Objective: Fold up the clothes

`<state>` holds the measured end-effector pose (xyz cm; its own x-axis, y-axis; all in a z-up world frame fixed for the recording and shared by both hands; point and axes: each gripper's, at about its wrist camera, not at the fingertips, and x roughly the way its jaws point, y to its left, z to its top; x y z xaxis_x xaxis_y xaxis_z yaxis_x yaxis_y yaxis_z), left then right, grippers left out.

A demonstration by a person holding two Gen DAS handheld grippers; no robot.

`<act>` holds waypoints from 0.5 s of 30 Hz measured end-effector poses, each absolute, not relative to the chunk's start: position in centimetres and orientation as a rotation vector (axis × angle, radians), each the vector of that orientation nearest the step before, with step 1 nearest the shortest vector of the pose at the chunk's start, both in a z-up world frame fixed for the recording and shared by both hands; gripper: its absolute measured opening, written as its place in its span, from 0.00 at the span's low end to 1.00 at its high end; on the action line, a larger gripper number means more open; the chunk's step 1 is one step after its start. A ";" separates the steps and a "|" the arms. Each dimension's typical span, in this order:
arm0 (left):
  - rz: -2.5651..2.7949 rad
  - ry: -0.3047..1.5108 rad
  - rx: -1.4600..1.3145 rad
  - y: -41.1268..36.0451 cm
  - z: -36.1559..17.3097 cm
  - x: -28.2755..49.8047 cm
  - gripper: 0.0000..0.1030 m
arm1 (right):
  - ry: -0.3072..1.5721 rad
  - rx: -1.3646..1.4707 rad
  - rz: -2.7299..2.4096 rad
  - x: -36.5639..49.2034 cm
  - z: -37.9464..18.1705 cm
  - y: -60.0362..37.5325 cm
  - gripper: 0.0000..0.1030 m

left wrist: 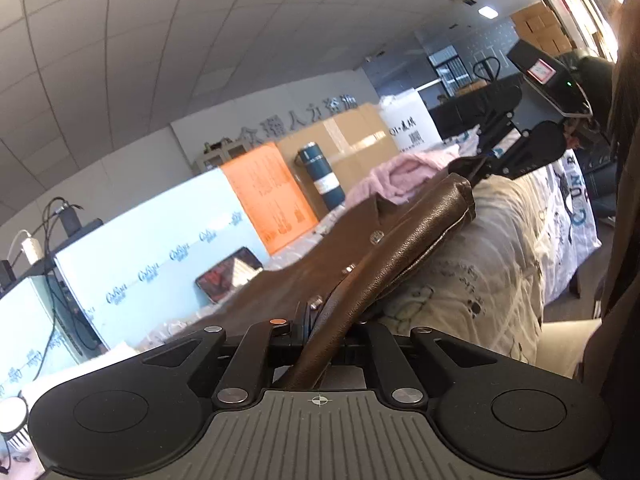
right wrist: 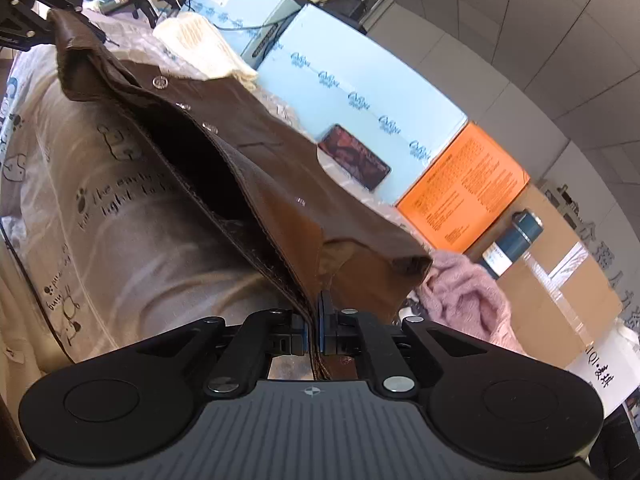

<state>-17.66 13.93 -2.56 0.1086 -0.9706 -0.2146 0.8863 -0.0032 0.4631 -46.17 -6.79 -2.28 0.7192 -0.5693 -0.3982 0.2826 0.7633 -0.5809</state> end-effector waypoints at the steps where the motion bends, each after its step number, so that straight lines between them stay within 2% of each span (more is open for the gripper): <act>1: -1.461 -0.186 0.538 13.3 -2.2 -17.2 0.08 | 0.577 -0.527 -0.496 -46.5 -1.7 -6.3 0.04; 7: -1.374 -0.180 0.417 9.6 -0.3 -14.3 0.10 | 0.415 -0.538 -0.528 -45.7 1.0 -8.2 0.04; 13: -1.287 -0.171 0.301 5.8 1.6 -11.3 0.12 | 0.383 -0.535 -0.519 -42.3 2.9 -13.1 0.04; 15: -1.294 -0.108 0.317 3.6 1.9 -9.6 0.13 | 0.381 -0.509 -0.514 -41.0 3.3 -15.0 0.04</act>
<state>-9.59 3.63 1.88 0.2754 -0.9563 -0.0983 0.9269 0.2371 0.2909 -40.95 -15.03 3.25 0.8063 -0.5505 -0.2164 0.3670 0.7525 -0.5468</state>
